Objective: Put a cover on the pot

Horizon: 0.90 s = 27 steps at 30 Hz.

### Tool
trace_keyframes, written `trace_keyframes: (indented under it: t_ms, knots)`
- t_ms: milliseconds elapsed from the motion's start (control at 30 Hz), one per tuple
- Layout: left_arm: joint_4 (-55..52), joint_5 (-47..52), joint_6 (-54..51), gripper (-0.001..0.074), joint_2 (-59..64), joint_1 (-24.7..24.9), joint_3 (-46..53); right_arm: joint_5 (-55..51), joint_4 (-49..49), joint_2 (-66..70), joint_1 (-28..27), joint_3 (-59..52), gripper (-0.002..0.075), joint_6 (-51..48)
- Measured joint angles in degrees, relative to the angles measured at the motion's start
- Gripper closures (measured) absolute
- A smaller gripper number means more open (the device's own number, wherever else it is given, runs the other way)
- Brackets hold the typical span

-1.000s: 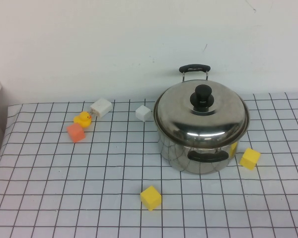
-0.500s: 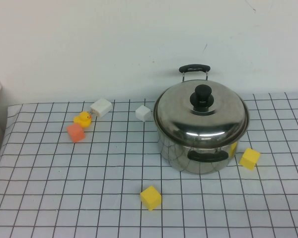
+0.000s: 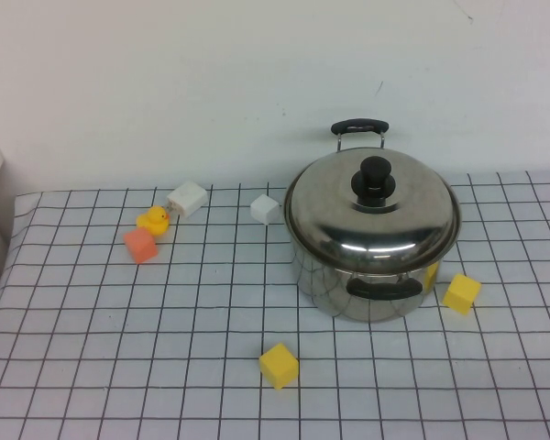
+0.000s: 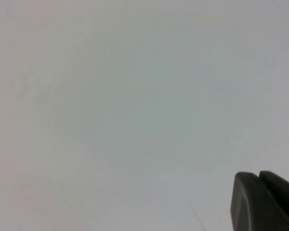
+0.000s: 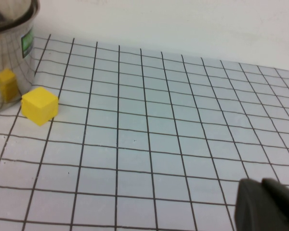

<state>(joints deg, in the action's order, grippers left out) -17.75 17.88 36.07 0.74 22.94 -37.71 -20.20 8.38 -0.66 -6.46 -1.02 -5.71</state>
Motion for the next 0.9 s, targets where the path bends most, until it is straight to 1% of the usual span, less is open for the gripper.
trace_keyframes:
  t_ms: [133, 233, 300, 400, 467, 633, 900]
  knots:
    - [1.13, -16.92, 1.65, 0.0736, -1.49, -7.33, 13.71, 0.00, 0.00, 0.00, 0.00, 0.00, 0.0717, 0.00]
    - [1.38, -26.39, 2.96, 0.0736, -1.59, -12.12, 23.99, 0.00, 0.00, 0.00, 0.00, 0.00, 0.0717, 0.00]
    - [1.38, -31.18, 3.32, 0.0736, -1.59, -14.26, 29.57, 0.00, 0.00, 0.00, 0.00, 0.00, 0.0717, 0.00]
    - [1.38, -35.02, 3.33, 0.0736, -1.59, -15.89, 36.48, 0.00, 0.00, 0.00, 0.00, 0.00, 0.0717, 0.00]
    - [1.38, -35.15, 3.33, 0.0736, -1.59, -16.13, 38.82, 0.00, 0.00, 0.00, 0.00, 0.00, 0.0717, 0.00]
    - [-0.71, -28.15, 4.37, 0.0736, -1.59, -16.34, 38.84, 0.00, 0.00, 0.00, 0.00, 0.00, 0.0717, 0.00]
    - [-0.30, -20.58, 6.33, 0.0736, -1.59, -16.34, 38.84, 0.00, 0.00, 0.00, 0.00, 0.00, 0.0717, 0.00]
